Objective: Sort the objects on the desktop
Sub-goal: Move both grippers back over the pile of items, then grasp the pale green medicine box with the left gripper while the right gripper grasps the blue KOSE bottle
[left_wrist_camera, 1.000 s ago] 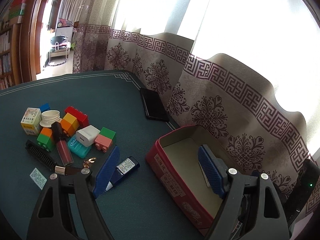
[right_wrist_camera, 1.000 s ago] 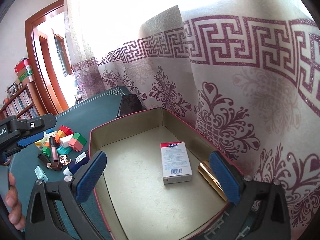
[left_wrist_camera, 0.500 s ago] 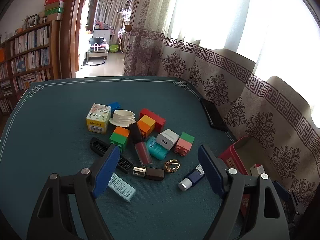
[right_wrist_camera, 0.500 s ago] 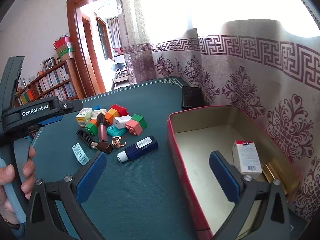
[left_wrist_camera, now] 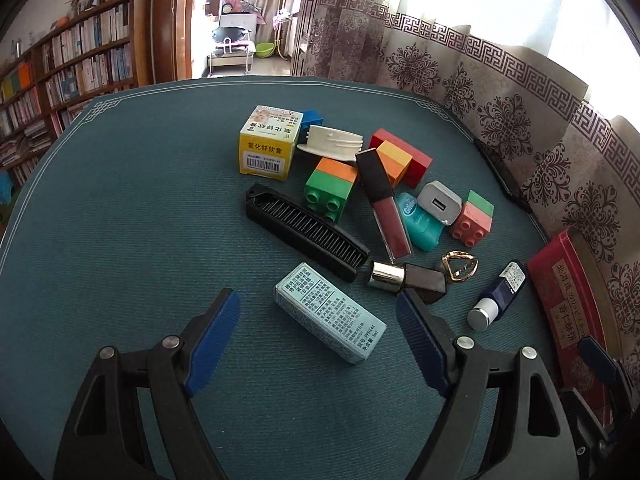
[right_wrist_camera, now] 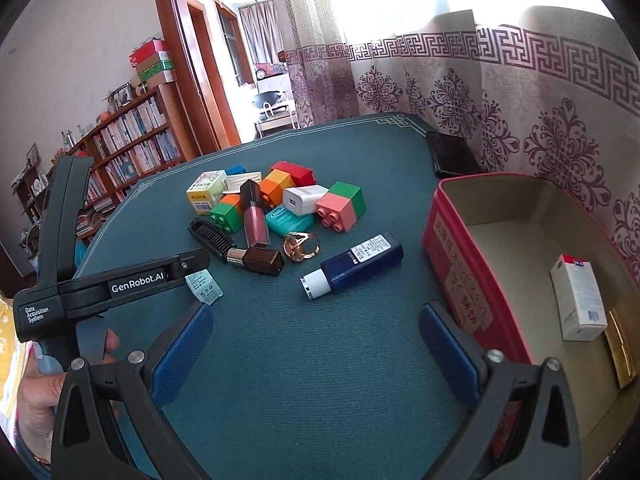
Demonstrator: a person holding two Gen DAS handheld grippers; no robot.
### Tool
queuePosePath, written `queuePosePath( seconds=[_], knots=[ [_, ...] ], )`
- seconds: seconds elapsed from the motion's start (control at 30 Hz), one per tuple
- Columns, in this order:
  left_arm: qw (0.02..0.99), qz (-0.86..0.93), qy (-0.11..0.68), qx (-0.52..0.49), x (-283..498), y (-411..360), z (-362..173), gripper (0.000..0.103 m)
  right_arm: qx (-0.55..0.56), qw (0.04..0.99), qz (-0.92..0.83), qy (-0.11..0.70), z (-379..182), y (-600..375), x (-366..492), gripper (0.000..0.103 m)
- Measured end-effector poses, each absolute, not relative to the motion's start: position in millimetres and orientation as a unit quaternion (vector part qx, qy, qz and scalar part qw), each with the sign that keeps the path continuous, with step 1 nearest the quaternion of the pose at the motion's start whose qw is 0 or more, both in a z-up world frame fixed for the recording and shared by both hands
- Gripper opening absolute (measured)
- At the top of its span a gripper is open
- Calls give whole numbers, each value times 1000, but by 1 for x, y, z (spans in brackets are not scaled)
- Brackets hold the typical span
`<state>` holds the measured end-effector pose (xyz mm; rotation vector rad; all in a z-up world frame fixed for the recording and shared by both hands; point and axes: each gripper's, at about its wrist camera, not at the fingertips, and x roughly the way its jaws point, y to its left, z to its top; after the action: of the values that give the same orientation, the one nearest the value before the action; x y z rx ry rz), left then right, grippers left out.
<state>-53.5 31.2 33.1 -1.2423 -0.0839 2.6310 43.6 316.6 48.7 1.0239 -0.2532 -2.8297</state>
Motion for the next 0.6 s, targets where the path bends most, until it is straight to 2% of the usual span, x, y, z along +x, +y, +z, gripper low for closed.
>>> queuePosePath(
  seconds=[0.33, 0.6],
  knots=[
    [111, 891, -36, -438, -62, 33, 17, 83, 397, 69, -910, -97, 25, 313, 16, 103],
    [86, 899, -24, -429, -65, 21, 17, 84, 436, 73, -894, -68, 20, 309, -24, 103]
  ],
)
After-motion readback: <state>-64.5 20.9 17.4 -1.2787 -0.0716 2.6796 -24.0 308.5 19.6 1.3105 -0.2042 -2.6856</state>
